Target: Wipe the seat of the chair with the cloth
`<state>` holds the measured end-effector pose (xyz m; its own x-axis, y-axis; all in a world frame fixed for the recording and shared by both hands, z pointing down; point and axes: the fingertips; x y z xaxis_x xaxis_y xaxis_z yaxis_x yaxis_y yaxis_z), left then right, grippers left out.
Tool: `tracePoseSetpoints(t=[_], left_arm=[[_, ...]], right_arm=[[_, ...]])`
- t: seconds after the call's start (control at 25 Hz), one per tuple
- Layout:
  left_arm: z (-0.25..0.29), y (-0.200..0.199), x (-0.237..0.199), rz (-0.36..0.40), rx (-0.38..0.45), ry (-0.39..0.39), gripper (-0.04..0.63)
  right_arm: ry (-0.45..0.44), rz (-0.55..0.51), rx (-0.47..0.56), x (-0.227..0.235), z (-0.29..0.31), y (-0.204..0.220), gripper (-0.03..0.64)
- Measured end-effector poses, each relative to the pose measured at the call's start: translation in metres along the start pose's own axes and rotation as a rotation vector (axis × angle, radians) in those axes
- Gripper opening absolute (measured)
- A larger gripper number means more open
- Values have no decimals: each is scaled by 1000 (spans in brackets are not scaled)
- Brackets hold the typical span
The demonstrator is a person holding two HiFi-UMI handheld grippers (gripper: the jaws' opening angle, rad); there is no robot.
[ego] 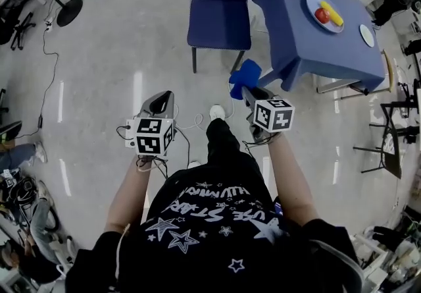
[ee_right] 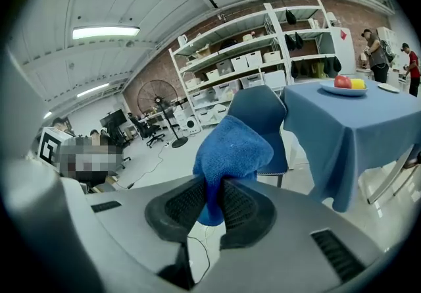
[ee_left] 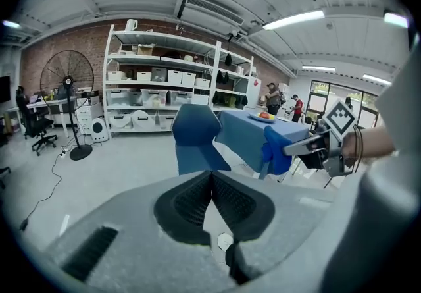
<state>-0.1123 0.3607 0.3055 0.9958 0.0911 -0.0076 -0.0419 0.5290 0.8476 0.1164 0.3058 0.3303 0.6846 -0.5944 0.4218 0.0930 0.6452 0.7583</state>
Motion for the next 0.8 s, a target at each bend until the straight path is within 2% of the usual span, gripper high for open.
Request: tracePoseSetpoints(t=[0.44,0.8], left_arm=[[139,-72,10,-43,-90,-58,20],[200,-105,-4,-80,-116,-112,20]], right_arm=[[-77,14,-102,111,81,-87,55],[-125,31,-155,161,133,-119,55]])
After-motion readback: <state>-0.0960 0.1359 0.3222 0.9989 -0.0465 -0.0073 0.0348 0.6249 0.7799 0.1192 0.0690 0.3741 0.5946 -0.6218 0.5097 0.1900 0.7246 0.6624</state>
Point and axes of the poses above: the fingertips, and each gripper's own axes: z forward along the fingers, x to its right, y out of its underside, and after that the axes turned 14 degrees about -y, right-handed
